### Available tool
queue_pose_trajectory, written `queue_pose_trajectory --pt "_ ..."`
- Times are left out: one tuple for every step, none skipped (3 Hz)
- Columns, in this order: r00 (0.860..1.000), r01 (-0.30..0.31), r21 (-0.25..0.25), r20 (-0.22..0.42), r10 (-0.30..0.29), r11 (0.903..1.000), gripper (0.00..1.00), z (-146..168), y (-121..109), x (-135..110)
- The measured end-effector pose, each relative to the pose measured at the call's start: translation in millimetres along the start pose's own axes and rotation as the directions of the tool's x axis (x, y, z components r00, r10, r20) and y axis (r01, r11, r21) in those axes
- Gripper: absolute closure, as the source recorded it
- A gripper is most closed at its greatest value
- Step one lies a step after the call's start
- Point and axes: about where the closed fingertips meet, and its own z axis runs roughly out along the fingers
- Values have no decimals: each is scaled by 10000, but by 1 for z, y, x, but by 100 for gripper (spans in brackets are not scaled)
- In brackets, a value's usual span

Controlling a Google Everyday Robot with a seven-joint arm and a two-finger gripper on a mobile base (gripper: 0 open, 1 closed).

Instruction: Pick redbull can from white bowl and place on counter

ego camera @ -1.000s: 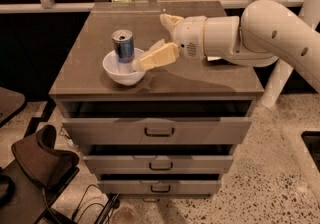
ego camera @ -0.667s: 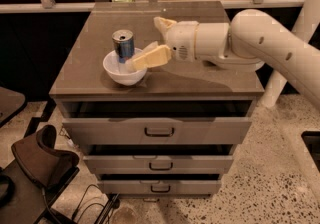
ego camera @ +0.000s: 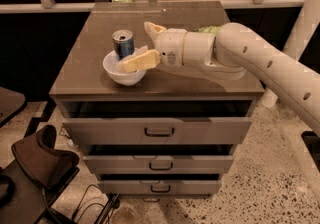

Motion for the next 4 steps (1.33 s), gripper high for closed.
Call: queue_pose_trajectory --pt "9994 40 58 358 -43 10000 15 6 3 -2" --pt "9993 66 9 373 -67 10000 38 8 5 -4" --pt "9993 75 -35 380 -74 10000 61 11 7 -4" --pt "9992 83 -79 385 -80 9999 85 13 8 -5"
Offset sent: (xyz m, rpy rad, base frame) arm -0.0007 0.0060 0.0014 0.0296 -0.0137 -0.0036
